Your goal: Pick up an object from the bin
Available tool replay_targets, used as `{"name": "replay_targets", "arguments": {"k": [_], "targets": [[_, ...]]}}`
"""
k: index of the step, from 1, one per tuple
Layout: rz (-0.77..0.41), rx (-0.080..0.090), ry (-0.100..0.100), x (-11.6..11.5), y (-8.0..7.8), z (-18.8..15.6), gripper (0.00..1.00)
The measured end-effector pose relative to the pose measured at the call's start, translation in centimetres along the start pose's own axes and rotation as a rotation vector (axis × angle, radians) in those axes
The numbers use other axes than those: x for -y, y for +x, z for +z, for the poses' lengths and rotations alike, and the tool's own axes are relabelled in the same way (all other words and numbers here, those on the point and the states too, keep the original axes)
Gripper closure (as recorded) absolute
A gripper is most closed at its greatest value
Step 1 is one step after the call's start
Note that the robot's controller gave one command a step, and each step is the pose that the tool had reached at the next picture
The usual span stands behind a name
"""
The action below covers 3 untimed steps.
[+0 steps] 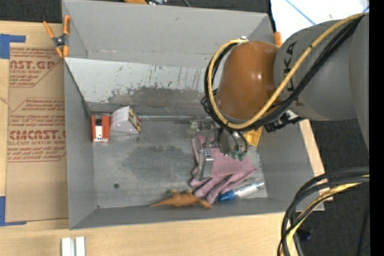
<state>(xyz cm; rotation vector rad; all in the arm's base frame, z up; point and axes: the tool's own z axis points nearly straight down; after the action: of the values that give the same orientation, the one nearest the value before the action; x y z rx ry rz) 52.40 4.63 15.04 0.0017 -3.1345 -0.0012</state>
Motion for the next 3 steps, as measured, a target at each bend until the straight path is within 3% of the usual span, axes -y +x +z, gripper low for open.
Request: {"name": "replay_targets", "arguments": {"k": [1, 2, 3], "targets": [[0.001, 0.008, -0.001, 0.0, -0.2, -0.4, 0.00], [-0.614, 0.007, 0.001, 0.8, 1.2, 3.7, 0.00], [-0.732, 0.008, 0.000, 2.1, 3.6, 3.9, 0.00]]}}
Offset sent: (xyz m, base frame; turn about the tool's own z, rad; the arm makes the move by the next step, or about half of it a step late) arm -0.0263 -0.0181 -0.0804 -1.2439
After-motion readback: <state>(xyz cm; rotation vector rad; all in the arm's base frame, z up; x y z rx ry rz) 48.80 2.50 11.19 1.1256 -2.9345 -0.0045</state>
